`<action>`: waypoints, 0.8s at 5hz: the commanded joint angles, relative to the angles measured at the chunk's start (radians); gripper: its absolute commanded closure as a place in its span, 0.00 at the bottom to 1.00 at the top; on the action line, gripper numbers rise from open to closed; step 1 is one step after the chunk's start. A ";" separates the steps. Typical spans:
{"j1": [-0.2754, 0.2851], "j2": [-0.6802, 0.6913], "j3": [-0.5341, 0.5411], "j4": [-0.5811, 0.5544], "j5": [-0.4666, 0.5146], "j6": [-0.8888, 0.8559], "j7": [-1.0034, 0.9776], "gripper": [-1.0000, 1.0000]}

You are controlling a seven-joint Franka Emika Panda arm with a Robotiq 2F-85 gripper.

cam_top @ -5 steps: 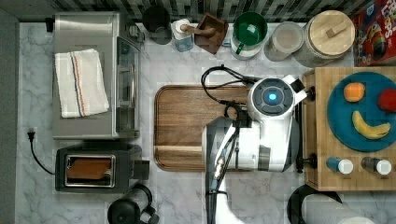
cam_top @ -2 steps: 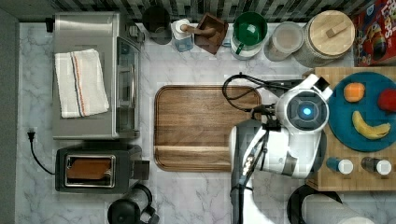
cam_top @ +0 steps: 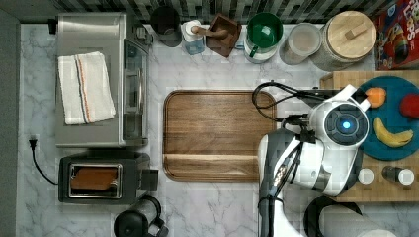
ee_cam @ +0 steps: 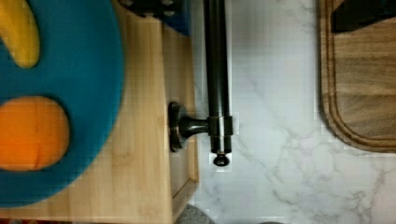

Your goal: Open the drawer.

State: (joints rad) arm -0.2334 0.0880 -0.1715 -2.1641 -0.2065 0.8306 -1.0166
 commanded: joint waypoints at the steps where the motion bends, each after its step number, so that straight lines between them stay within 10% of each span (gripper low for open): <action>1: -0.004 0.099 0.016 -0.039 0.000 0.107 -0.059 0.00; 4: -0.073 0.184 0.017 -0.019 -0.033 0.210 -0.069 0.00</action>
State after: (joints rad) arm -0.2639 0.2710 -0.1528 -2.2070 -0.2379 1.0225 -1.0205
